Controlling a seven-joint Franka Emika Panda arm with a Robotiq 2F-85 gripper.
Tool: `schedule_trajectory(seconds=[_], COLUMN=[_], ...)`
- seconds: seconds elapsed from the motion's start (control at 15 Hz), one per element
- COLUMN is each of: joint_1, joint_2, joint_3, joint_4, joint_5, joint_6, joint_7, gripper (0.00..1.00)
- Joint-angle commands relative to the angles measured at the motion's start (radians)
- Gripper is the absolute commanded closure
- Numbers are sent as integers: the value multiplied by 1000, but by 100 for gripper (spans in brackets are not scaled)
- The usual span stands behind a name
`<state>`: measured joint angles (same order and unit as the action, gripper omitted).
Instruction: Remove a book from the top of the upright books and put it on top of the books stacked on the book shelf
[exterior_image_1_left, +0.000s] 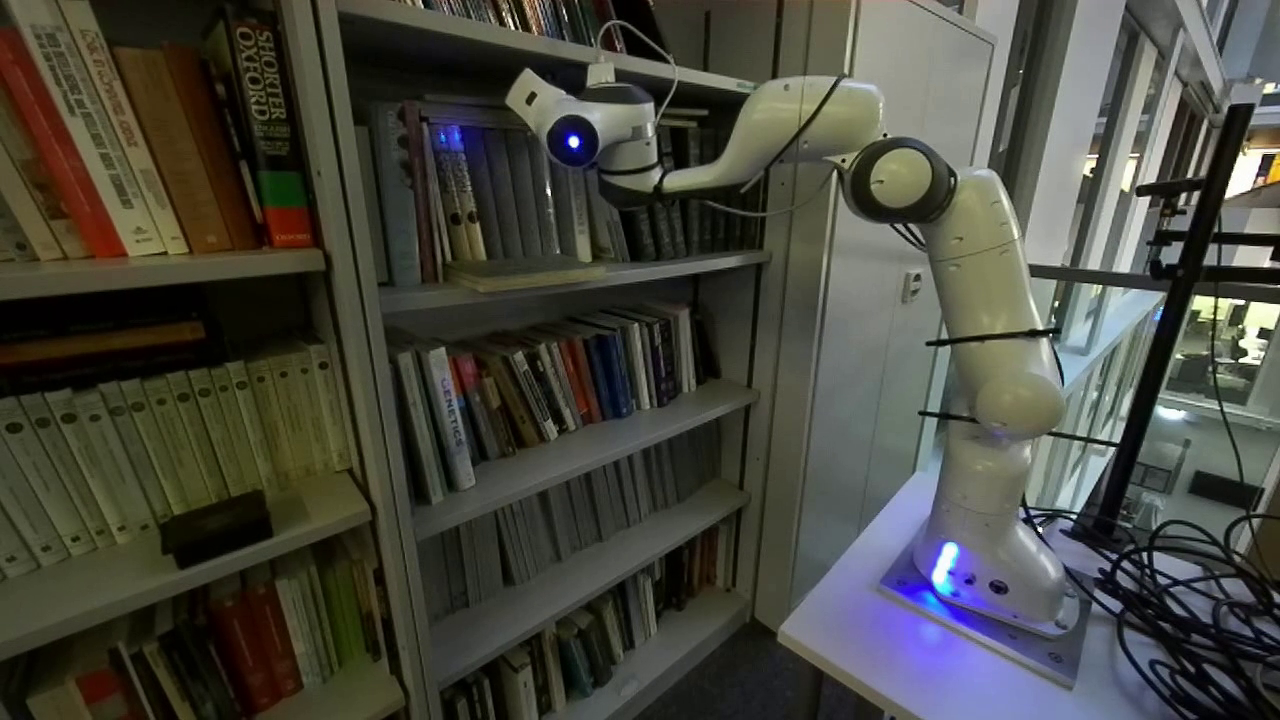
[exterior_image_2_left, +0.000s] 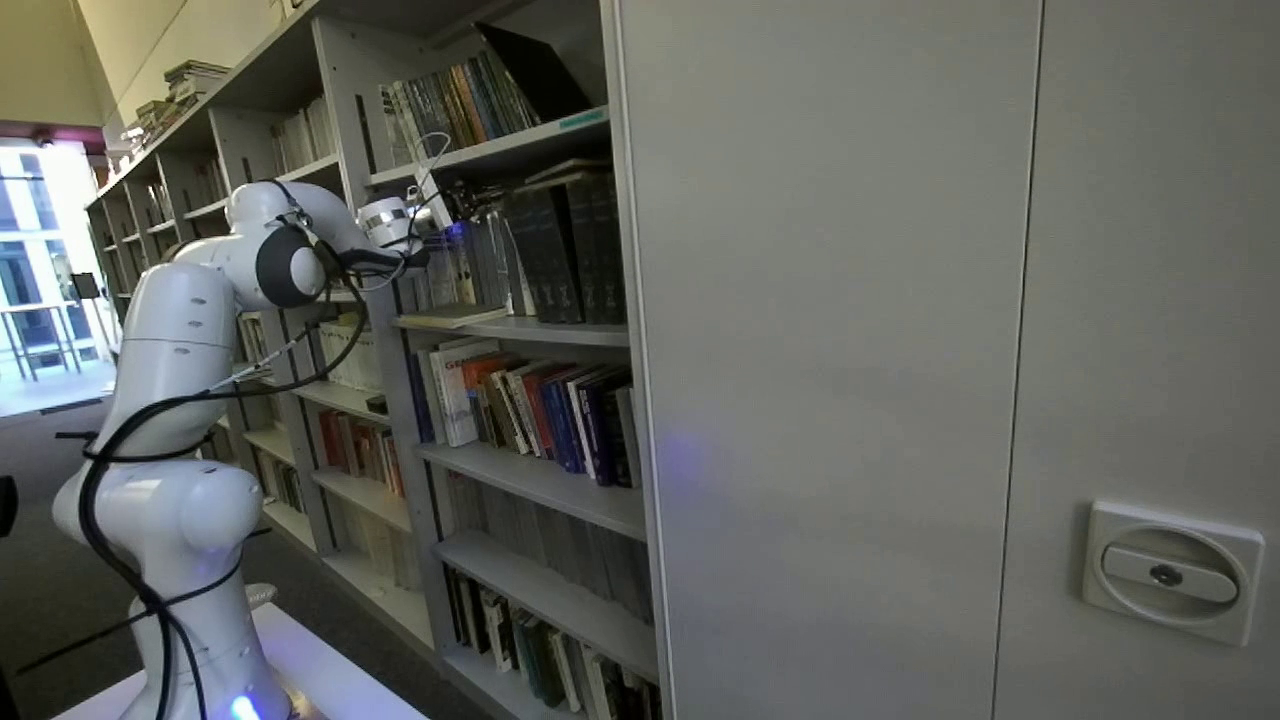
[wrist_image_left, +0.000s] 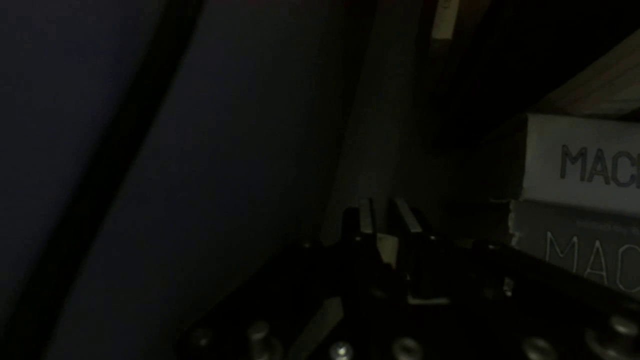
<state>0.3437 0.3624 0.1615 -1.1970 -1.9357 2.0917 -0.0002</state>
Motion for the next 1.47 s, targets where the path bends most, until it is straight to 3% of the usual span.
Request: schedule_trajectory(seconds=[0.0, 0.4, 0.73, 1.4], joint_1=[-4, -30, -38, -41], joint_2=[-119, -260, -365, -499], joint_3=[-19, 2, 32, 66], joint_4=[-149, -390, -583, -787], joint_5=[-35, 4, 40, 71], joint_6=[-55, -146, -125, -114], joint_7=[66, 200, 323, 445], gripper=[97, 97, 97, 97])
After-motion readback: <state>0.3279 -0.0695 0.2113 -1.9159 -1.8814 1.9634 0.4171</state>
